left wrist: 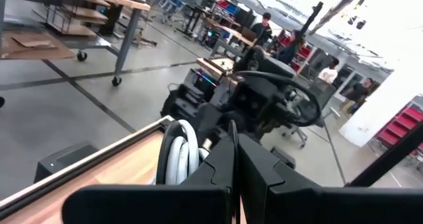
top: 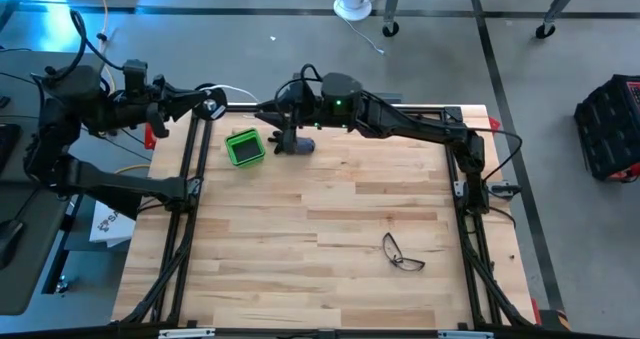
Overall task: Coil cords
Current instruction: Coil the white wire on the spool
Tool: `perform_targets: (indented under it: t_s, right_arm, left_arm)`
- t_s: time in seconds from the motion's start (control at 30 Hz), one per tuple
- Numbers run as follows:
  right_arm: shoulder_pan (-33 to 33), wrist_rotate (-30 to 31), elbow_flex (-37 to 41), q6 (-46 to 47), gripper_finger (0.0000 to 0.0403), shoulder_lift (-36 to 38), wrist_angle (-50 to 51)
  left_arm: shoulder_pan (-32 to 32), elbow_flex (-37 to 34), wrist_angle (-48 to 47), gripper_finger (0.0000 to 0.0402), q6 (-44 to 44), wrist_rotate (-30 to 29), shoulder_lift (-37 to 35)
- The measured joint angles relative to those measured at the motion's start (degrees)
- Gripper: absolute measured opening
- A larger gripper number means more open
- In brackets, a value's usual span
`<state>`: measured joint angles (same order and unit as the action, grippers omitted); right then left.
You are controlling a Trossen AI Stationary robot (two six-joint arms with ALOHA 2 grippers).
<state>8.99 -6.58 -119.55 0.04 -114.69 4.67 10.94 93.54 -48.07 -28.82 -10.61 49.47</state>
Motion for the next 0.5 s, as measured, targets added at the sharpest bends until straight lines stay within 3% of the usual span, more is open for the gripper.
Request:
perform_targets:
  t_s: [0.17, 0.33, 0.5]
  right_arm:
    - [-0.80, 0.93, -1.57, -1.21, 0.0091, 0.10, 0.16]
    - [-0.89, 7.99, -1.57, -4.20, 0.0094, 0.15, 0.92]
    - [-0.39, 9.24, -1.57, -3.02, 0.0109, 0.15, 2.44]
  left_arm:
    - [0.02, 0.00, 0.00, 0.0000, -0.04, 0.20, -0.02]
    - [0.02, -0.02, 1.06, 0.0000, -0.68, 1.40, 0.30]
    - [0.02, -0.02, 2.15, 0.0000, -1.12, 2.57, 0.18]
